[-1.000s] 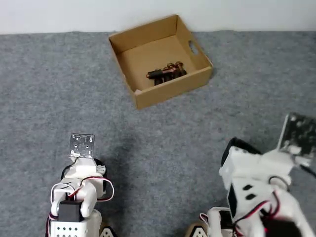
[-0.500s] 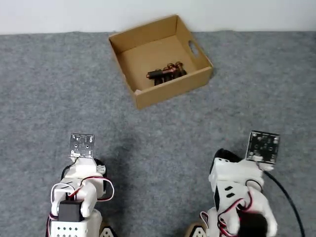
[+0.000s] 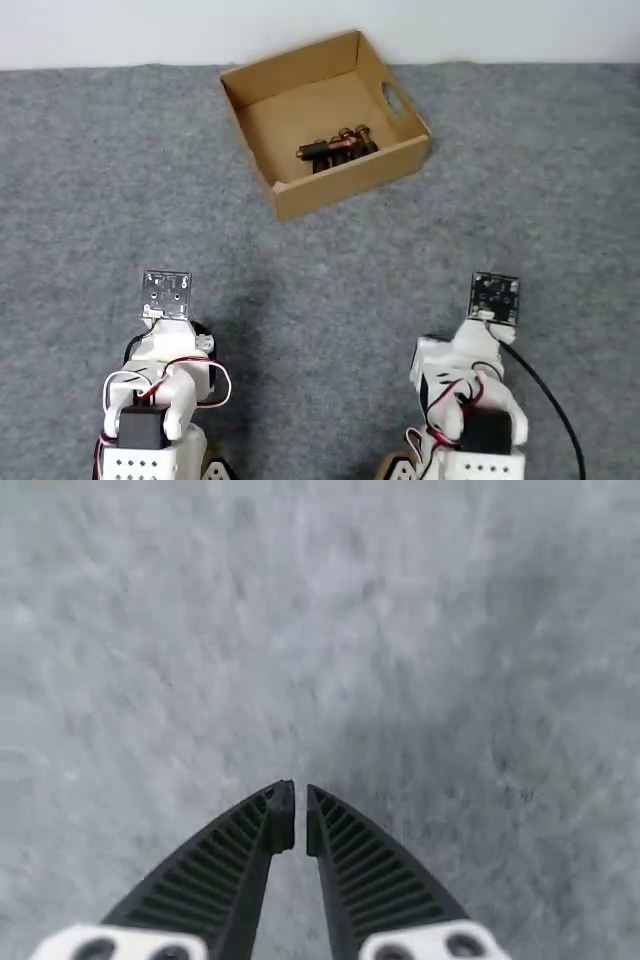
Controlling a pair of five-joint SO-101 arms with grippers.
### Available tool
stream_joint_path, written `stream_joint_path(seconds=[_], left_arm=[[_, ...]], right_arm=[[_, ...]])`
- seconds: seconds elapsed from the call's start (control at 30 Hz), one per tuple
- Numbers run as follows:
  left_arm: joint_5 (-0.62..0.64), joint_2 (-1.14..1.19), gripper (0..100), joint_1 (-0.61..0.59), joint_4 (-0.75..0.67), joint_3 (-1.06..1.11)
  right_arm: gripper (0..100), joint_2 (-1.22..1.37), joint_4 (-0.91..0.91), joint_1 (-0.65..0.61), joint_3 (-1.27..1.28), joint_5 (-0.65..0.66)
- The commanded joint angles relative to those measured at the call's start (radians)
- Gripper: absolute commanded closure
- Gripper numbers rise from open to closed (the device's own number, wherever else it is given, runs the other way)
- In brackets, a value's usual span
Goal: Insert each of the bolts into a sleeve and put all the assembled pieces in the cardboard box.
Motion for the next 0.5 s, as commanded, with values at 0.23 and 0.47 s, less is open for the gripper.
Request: stream_joint_path(seconds=[0.23,0.47], left_arm=[[0.002,-0.008,100,0.003,0.005,-0.005],[0.002,-0.008,100,0.003,0.005,-0.005]], right_arm=[[99.0,-0.010,-0.022,0.013,0.101,0.012],[99.0,-0.010,-0.022,0.010,0.101,0.011]])
